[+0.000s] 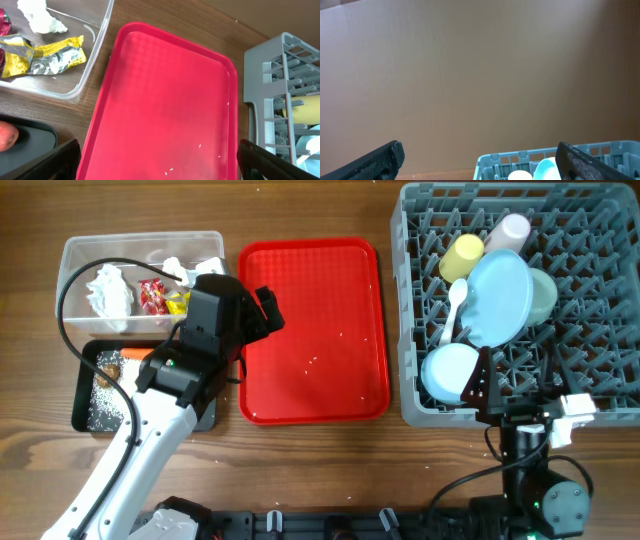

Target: Sort waste into correct bins and load items into the dishwasher rack

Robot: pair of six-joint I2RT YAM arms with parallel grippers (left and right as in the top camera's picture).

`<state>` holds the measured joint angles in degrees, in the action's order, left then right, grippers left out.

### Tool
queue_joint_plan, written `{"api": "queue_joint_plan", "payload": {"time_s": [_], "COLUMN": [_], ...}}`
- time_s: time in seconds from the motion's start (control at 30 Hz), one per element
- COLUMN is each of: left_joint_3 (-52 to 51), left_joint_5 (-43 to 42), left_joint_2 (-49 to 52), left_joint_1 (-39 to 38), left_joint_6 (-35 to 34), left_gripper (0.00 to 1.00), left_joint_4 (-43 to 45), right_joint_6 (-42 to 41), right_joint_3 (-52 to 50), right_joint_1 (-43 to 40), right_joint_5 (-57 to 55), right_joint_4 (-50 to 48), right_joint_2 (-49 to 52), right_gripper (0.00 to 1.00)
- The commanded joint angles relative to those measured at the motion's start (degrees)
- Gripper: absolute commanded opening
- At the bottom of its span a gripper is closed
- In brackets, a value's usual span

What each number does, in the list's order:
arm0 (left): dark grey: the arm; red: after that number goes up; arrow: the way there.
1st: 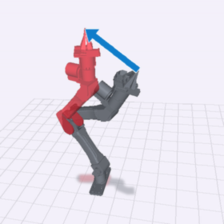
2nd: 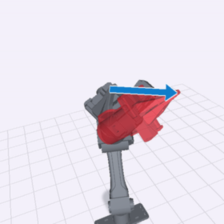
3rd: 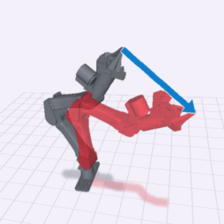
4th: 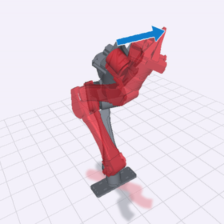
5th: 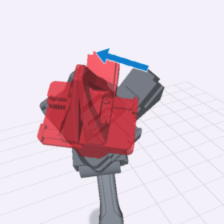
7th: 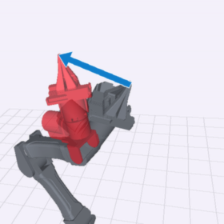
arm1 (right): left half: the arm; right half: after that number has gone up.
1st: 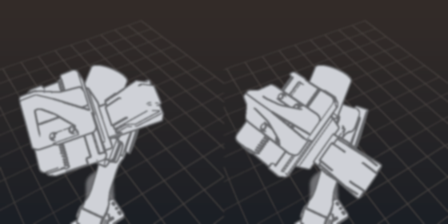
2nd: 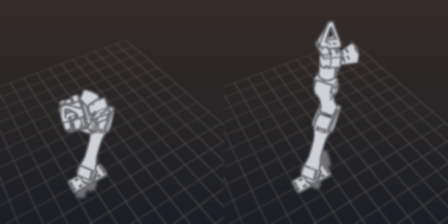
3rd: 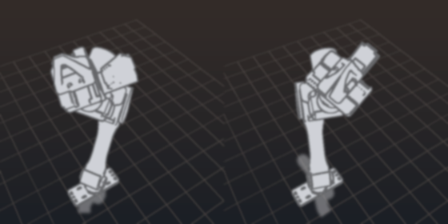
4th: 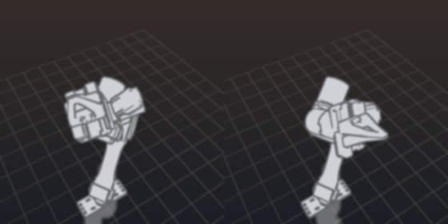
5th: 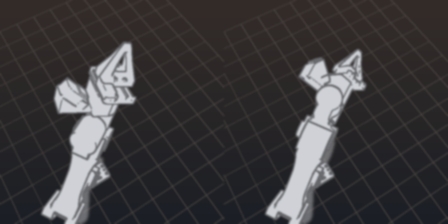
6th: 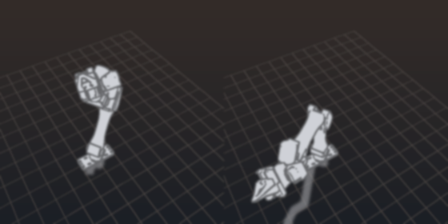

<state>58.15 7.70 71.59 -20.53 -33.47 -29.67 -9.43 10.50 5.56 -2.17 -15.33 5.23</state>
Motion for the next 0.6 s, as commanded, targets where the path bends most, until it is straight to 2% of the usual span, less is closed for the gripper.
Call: {"api": "queue_joint_plan", "payload": {"time_s": [0.0,0.2,0.57], "left_joint_3": [0.7,0.7,0.7], "left_joint_5": [1.2,1.2,1.2], "left_joint_2": [0.2,0.2,0.2], "left_joint_1": [0.2,0.2,0.2], "left_joint_6": [0.3,0.3,0.3], "left_gripper": [1.00,1.00,1.00], "left_joint_4": [0.2,0.2,0.2], "right_joint_6": [-1.3,-1.7,-2.9], "right_joint_3": [-4.6,-10.3,-10.2], "right_joint_1": [0.0,-2.0,-2.2], "right_joint_5": [2.3,7.0,8.3], "right_joint_4": [-1.9,-4.7,12.0], "right_joint_2": [-3.8,-5.0,-5.1], "right_gripper": [1.00,1.00,1.00]}}
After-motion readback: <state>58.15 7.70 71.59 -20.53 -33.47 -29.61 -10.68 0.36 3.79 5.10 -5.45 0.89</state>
